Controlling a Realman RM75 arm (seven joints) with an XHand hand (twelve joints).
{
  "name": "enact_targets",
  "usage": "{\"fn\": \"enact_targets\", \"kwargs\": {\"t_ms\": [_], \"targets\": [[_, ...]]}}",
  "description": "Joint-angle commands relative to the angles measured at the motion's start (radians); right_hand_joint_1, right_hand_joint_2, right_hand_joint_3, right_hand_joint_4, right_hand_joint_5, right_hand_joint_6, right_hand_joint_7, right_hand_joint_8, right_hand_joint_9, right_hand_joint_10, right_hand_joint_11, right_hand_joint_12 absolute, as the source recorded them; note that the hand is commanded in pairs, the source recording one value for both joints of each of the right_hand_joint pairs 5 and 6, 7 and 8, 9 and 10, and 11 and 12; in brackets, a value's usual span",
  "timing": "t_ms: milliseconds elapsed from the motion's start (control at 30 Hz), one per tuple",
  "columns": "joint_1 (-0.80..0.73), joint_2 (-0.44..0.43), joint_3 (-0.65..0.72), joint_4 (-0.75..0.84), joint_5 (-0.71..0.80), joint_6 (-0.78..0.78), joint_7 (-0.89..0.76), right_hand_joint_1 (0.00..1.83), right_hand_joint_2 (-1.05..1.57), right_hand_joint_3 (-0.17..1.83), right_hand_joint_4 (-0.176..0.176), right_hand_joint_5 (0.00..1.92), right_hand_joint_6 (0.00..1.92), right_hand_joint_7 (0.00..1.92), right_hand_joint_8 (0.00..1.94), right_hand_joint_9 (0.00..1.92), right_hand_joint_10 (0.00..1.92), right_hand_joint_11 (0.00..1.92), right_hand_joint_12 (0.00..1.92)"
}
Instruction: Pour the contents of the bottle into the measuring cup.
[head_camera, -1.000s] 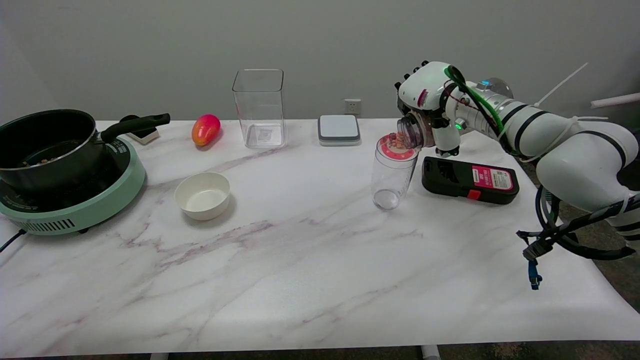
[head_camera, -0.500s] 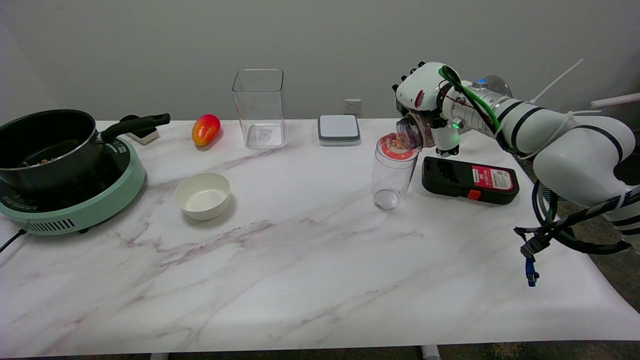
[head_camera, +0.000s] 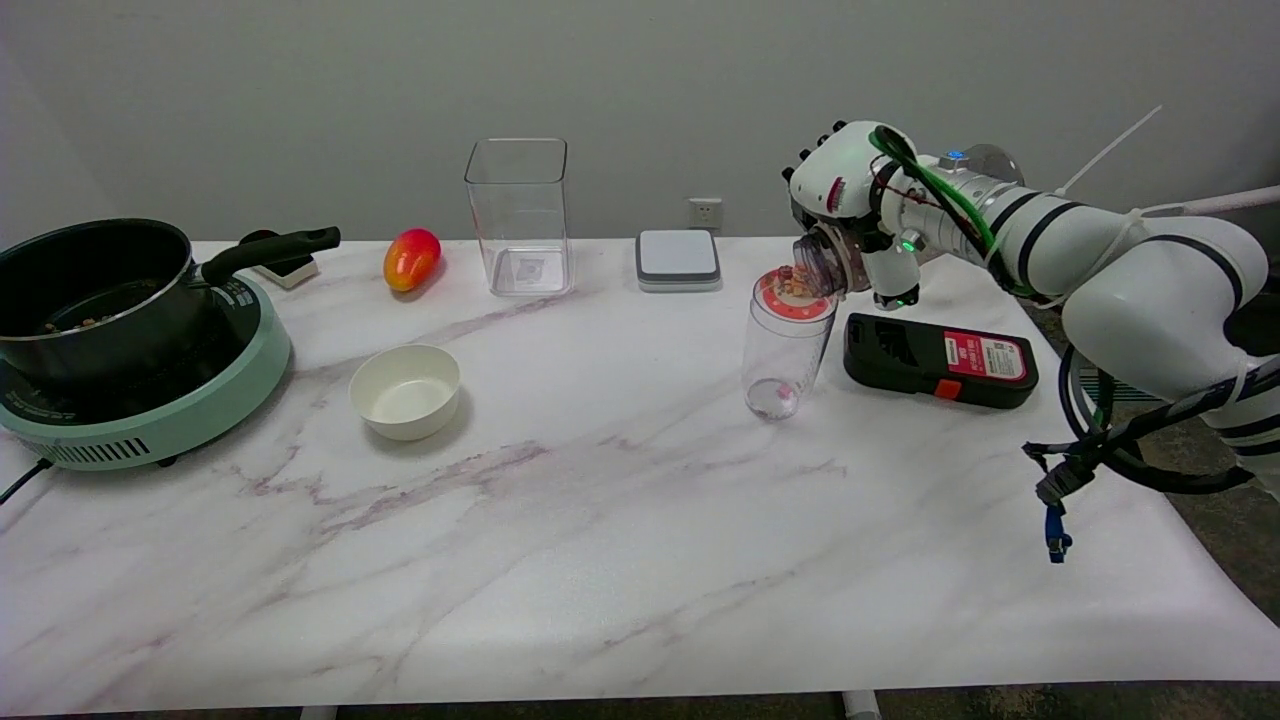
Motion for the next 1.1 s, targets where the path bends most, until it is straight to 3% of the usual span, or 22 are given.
{"fn": "enact_targets", "kwargs": {"t_ms": [33,1100], "targets": [[0.054,-0.001,-0.019,0.001,-0.003,-0.068,-0.043,1.50,0.00,1.67,0.000,1.09,1.09,1.33,1.33,1.24,1.24,0.99,0.99],[0.096,-0.008,-0.079,0.005,-0.061,-0.065,-0.084,1.50,0.01,1.66,0.000,1.09,1.09,1.33,1.33,1.24,1.24,0.99,0.99]]}}
